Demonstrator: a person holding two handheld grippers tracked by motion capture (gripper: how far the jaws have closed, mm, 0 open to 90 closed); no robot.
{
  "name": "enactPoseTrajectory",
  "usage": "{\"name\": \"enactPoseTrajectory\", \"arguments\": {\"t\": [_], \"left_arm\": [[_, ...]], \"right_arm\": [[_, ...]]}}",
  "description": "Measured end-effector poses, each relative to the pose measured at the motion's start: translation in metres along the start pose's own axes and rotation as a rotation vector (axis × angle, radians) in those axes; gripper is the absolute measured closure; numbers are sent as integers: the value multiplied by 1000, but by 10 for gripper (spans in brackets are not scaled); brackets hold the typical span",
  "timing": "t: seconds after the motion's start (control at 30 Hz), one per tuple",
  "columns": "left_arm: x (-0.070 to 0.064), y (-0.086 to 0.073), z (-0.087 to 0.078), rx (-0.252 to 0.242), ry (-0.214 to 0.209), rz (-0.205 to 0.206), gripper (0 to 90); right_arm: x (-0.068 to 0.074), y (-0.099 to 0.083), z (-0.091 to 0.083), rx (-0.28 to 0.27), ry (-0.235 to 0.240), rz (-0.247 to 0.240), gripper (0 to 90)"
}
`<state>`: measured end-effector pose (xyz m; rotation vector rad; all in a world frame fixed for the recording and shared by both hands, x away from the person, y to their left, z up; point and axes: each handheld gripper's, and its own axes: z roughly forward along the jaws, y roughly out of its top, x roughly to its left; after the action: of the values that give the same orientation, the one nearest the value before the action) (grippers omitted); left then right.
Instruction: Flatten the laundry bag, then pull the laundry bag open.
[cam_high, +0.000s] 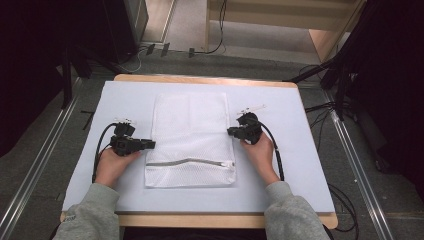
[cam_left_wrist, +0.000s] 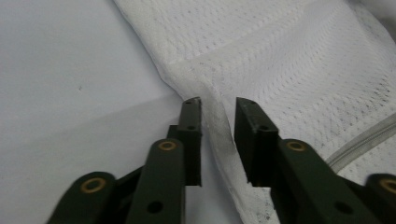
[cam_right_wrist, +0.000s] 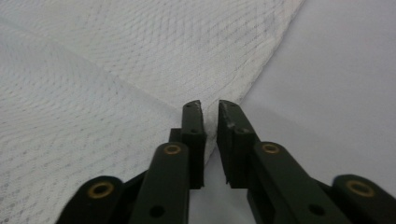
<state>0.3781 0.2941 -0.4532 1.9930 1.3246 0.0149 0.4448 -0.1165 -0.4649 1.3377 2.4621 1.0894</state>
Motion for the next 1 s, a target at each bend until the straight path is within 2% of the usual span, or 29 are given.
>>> {"name": "enactPoseTrajectory", "arguments": {"t": [0.1,0.17,0.3,0.57,0.8,1.0], "left_arm": [[-4,0,-3,0,-5,11,604],[-9,1,-4,-1,-2,36,550],[-19,4,-5,-10,-22,72,490],[-36,9,-3,-6,-54,118,444],[-53,13,2,2,-80,169,432],[-67,18,9,4,-100,201,431]], "right_arm": [[2,-3,-5,-12,13,-1,748],[5,-5,-9,-14,18,-6,701],[10,-10,-21,-19,33,-22,652],[13,-22,-38,-40,51,-20,593],[19,-33,-52,-48,66,-12,594],[26,-43,-56,-36,84,-15,606]]}}
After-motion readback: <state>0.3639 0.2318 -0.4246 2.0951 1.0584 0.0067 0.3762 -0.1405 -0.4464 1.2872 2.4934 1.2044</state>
